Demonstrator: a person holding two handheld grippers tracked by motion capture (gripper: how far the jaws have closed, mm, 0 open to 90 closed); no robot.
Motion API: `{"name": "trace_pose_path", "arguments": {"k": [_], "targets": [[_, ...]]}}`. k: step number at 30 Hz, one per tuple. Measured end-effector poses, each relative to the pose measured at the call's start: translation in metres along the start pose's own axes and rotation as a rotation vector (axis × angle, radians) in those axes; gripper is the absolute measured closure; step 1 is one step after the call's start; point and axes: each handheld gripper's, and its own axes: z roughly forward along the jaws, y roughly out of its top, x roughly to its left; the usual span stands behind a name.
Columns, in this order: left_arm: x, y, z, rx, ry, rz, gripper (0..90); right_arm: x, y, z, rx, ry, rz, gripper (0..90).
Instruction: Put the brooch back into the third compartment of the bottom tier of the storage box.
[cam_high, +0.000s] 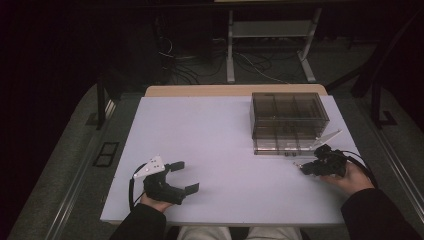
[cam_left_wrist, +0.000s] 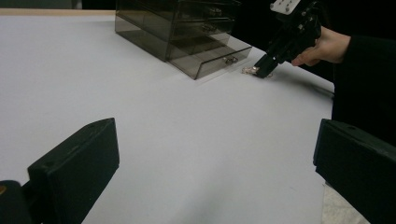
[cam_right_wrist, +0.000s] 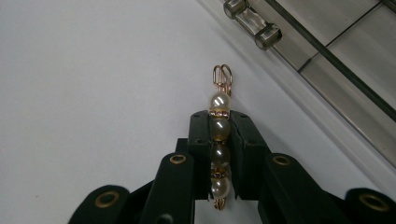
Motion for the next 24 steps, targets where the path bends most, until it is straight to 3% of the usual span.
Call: {"name": "trace_pose_path", "arguments": {"k": [13, 24], "targets": [[0.0, 0.0, 0.0, 0.0, -0.001, 0.0, 0.0, -0.001, 0.001, -0.007, -0.019, 0.03, 0.008, 79.0], [0.0, 0.0, 0.0, 0.0, -0.001, -0.001, 0.0, -0.002, 0.004, -0.017, -0.04, 0.028, 0.006, 78.9]]}}
